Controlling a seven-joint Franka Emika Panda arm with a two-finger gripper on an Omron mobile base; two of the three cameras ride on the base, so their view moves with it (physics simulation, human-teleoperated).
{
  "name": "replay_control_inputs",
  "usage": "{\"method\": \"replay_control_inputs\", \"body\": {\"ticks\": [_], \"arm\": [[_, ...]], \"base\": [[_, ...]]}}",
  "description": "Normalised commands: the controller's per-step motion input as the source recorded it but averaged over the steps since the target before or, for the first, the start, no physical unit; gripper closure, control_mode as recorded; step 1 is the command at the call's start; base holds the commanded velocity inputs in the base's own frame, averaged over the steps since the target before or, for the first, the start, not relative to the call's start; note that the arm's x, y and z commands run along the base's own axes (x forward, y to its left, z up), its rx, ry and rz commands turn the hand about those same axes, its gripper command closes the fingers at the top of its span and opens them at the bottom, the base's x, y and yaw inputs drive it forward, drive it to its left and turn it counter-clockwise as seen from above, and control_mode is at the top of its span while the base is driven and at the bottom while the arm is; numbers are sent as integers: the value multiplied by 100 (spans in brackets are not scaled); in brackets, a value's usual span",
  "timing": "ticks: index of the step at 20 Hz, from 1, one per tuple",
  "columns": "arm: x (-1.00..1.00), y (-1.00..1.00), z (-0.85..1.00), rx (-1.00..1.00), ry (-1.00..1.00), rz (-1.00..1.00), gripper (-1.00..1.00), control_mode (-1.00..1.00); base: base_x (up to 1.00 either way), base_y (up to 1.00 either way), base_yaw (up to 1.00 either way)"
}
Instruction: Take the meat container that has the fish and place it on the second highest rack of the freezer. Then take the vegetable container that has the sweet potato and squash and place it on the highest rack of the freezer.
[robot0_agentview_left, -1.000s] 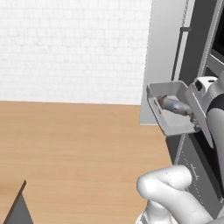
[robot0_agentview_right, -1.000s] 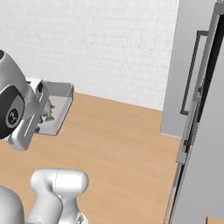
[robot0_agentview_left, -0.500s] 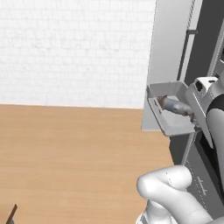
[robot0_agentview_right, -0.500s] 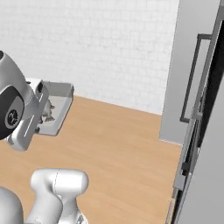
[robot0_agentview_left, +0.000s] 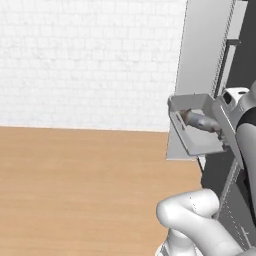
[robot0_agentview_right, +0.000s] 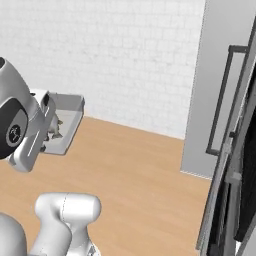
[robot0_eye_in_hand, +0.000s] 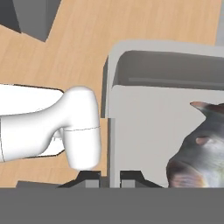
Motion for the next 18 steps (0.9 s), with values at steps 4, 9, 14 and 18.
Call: {"method": "replay_control_inputs", "body": {"ticks": [4,9,14,18], "arm": [[0,0,0,0,0,0,100,100],[0,0,0,0,0,0,100,100],[0,0,0,0,0,0,100,100],[0,0,0,0,0,0,100,100]], "base": [[91,21,0],[86,13,-3],[85,9,-3],[86,11,-3]]}}
